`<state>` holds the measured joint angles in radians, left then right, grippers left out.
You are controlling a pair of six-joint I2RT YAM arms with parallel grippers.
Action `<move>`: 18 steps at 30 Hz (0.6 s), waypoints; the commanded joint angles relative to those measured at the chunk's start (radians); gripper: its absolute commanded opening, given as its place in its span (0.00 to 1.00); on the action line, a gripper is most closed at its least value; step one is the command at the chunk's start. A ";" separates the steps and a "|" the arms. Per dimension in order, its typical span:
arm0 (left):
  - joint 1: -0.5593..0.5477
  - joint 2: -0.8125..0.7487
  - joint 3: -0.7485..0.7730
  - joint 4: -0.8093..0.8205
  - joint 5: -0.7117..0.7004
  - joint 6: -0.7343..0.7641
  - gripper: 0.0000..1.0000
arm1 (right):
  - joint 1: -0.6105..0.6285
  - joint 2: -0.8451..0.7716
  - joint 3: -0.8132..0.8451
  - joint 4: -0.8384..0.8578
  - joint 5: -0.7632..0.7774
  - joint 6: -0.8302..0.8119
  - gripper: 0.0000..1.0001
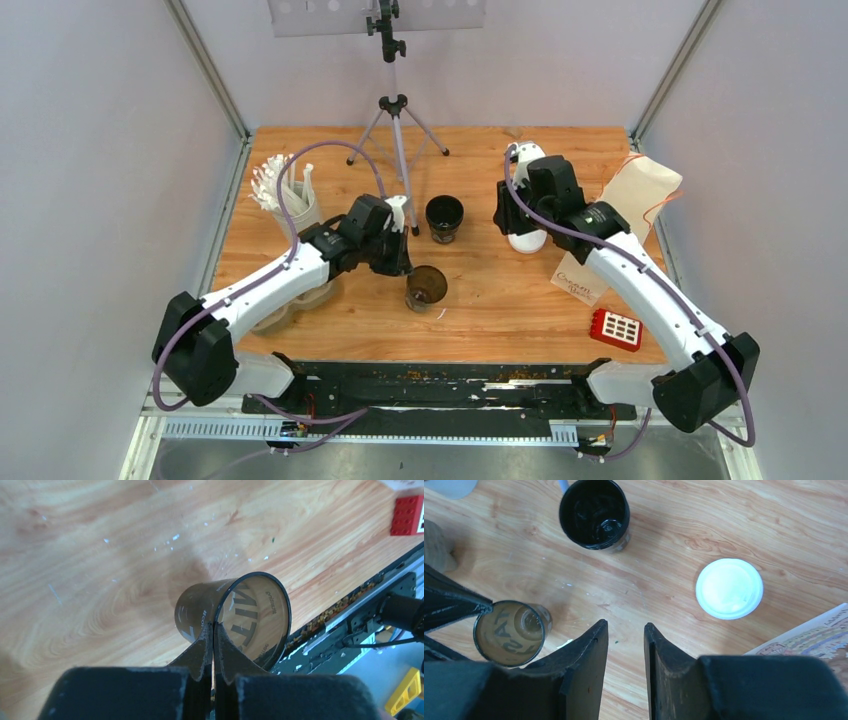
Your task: Pack the takeout coffee
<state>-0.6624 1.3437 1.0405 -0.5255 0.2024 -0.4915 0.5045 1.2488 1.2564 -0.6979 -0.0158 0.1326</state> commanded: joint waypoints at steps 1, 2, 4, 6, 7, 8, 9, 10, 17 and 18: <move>-0.027 -0.045 -0.092 0.219 0.030 -0.043 0.00 | 0.002 0.026 -0.026 0.067 0.098 -0.062 0.33; -0.030 -0.045 -0.118 0.247 0.035 -0.049 0.00 | 0.007 0.038 -0.037 0.087 0.134 -0.076 0.33; -0.040 -0.049 -0.165 0.302 0.033 -0.057 0.00 | 0.009 0.083 -0.049 0.119 0.179 -0.102 0.33; -0.048 -0.056 -0.210 0.354 0.021 -0.071 0.00 | 0.008 0.132 -0.032 0.111 0.217 -0.112 0.33; -0.049 -0.059 -0.228 0.375 0.024 -0.078 0.00 | 0.008 0.157 -0.021 0.110 0.240 -0.115 0.33; -0.050 -0.061 -0.238 0.386 0.025 -0.079 0.00 | 0.007 0.179 -0.014 0.110 0.261 -0.113 0.33; -0.052 -0.065 -0.243 0.388 0.021 -0.080 0.00 | 0.006 0.204 -0.008 0.108 0.284 -0.112 0.33; -0.052 -0.071 -0.244 0.383 0.018 -0.080 0.01 | 0.005 0.224 -0.001 0.108 0.306 -0.109 0.33; -0.052 -0.163 -0.176 0.250 -0.012 -0.026 0.29 | -0.010 0.337 0.032 0.101 0.398 -0.110 0.33; -0.052 -0.179 -0.159 0.218 -0.016 -0.007 0.33 | -0.015 0.348 0.035 0.096 0.400 -0.108 0.33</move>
<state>-0.7097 1.2434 0.7979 -0.2531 0.2138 -0.5484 0.5056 1.5673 1.2320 -0.6308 0.3016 0.0364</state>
